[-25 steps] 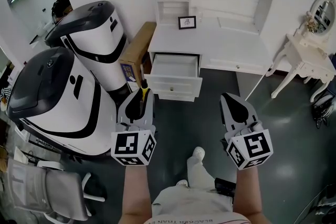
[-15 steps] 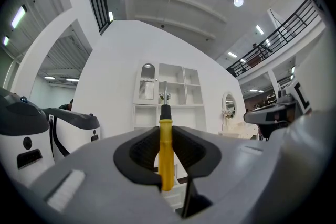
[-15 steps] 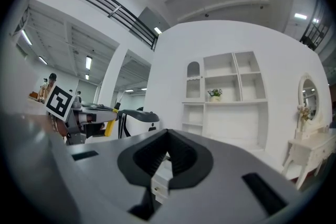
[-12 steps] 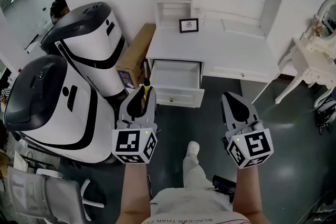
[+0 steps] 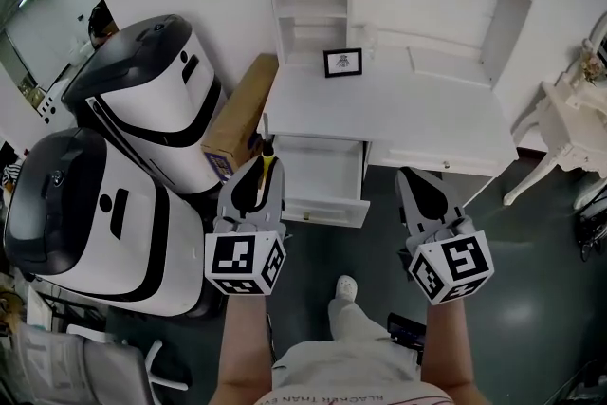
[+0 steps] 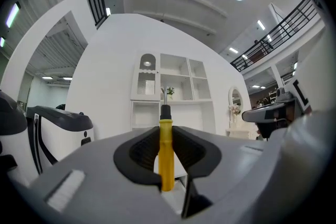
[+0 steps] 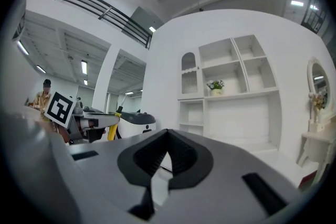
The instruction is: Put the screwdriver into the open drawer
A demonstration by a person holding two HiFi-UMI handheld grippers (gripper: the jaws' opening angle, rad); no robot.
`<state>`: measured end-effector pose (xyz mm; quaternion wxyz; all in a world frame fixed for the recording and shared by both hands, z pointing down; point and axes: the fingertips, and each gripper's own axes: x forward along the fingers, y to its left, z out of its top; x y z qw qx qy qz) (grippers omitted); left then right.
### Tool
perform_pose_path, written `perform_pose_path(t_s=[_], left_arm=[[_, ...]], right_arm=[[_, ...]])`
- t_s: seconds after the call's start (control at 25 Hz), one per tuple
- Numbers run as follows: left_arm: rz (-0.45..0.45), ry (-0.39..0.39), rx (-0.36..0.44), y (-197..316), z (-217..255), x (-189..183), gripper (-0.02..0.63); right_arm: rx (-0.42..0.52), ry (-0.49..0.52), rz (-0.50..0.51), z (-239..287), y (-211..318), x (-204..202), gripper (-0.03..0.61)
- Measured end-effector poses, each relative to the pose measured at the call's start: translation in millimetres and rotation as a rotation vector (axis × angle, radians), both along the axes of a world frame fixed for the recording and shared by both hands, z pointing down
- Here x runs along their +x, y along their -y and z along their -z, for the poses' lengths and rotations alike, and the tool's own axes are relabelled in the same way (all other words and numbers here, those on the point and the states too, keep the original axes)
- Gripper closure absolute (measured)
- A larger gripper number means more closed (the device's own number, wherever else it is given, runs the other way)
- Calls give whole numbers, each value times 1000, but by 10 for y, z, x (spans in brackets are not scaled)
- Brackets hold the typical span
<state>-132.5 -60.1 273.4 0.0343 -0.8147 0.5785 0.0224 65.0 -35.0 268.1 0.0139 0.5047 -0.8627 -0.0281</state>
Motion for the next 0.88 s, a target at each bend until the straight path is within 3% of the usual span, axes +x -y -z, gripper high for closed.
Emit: perform_pose_path(t_s=[0.44, 0.88], left_arm=[[9, -1, -25, 1145, -41, 107, 532], [27, 5, -65, 1833, -199, 211, 532]], right_arm=[[-18, -5, 27, 15, 1263, 63, 574], [-56, -9, 27, -140, 1921, 207, 574]])
